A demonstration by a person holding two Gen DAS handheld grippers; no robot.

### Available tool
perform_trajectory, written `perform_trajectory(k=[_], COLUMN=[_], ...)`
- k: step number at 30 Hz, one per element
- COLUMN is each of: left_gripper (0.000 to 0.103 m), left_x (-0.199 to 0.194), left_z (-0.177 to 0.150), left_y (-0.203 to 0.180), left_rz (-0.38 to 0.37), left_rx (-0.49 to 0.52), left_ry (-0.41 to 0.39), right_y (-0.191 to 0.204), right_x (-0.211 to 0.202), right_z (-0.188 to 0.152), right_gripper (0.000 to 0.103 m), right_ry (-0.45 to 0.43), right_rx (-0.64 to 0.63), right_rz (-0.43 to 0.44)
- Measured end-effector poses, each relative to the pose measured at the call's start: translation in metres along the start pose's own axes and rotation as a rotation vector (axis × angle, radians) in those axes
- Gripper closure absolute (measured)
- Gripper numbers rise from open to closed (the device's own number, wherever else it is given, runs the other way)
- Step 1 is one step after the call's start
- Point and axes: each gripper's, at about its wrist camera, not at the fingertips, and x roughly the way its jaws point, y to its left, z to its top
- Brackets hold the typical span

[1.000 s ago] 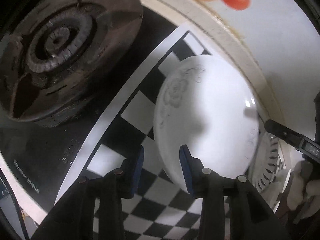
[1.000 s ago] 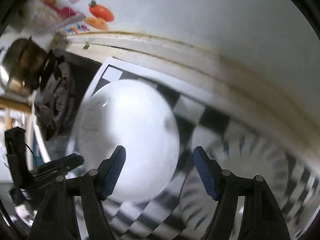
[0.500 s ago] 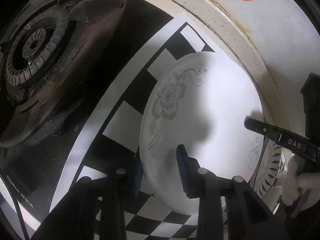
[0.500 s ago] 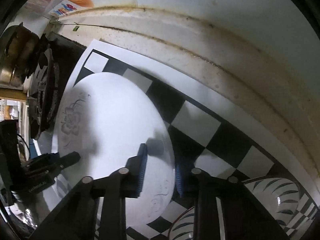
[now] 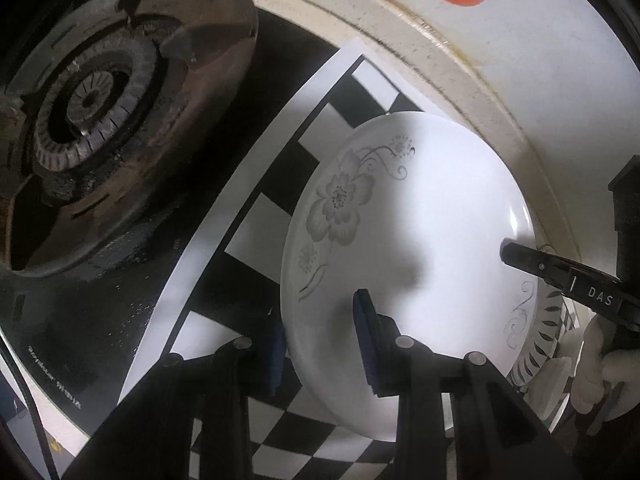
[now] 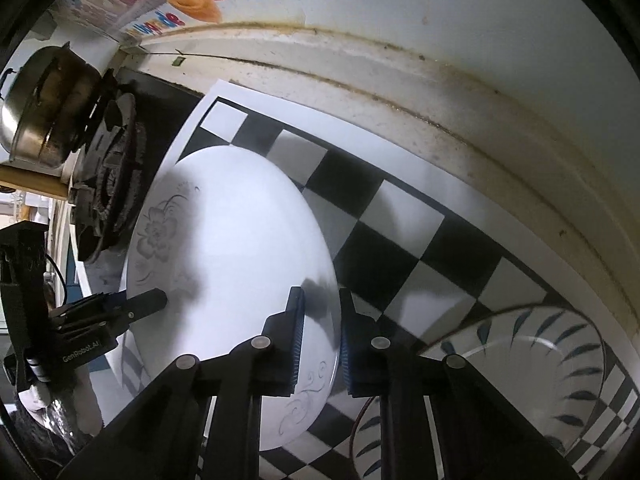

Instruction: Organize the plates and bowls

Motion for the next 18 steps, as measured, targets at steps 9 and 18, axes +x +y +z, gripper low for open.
perform_trajectory(k=[9, 18], left_gripper=[0.075, 0.075], left_x=[-0.045, -0.083], left_z=[-0.014, -0.058], left_y=[-0.007, -0.025], left_rz=[-0.021, -0.045], left_rx=[0.073, 0.180], left_ry=[-0.030, -0.030], right_y=[0.003, -0.003], right_x=[-0.037, -0.087], right_z=[-0.031, -0.105], right_gripper=[0.085, 0.085], right_ry=[-0.049, -0.105], right_rx=[0.040, 0.086], right_rz=[0.038, 0.046])
